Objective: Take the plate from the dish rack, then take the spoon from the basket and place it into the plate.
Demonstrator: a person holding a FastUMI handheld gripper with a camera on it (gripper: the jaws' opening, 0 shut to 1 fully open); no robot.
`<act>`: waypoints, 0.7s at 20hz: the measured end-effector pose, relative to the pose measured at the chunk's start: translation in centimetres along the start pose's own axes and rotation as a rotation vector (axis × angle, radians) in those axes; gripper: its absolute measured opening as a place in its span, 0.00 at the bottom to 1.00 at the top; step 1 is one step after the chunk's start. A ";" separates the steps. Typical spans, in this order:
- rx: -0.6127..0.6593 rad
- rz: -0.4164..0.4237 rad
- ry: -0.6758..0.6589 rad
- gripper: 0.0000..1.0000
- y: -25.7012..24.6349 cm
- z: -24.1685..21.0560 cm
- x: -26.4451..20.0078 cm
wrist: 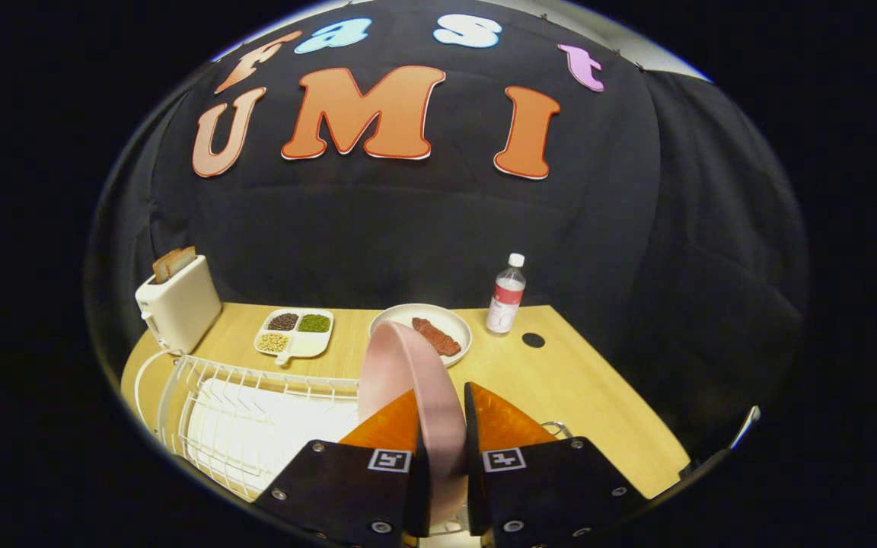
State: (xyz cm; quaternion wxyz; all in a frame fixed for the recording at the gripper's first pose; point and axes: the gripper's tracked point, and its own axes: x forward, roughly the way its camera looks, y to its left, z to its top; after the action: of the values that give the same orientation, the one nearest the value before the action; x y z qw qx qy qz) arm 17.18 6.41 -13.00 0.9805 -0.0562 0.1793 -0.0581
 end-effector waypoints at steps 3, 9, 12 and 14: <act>0.017 -0.023 -0.046 0.19 -1.0 1.8 -1.2; 0.106 0.017 -0.043 0.20 -2.1 1.6 -5.0; 0.155 0.050 -0.031 0.20 -1.9 0.8 -7.5; 0.189 0.075 -0.009 0.20 -1.7 -0.2 -9.4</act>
State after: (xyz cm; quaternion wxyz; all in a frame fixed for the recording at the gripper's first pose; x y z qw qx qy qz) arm 8.18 5.95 -9.75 0.9837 0.0428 0.1705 -0.0375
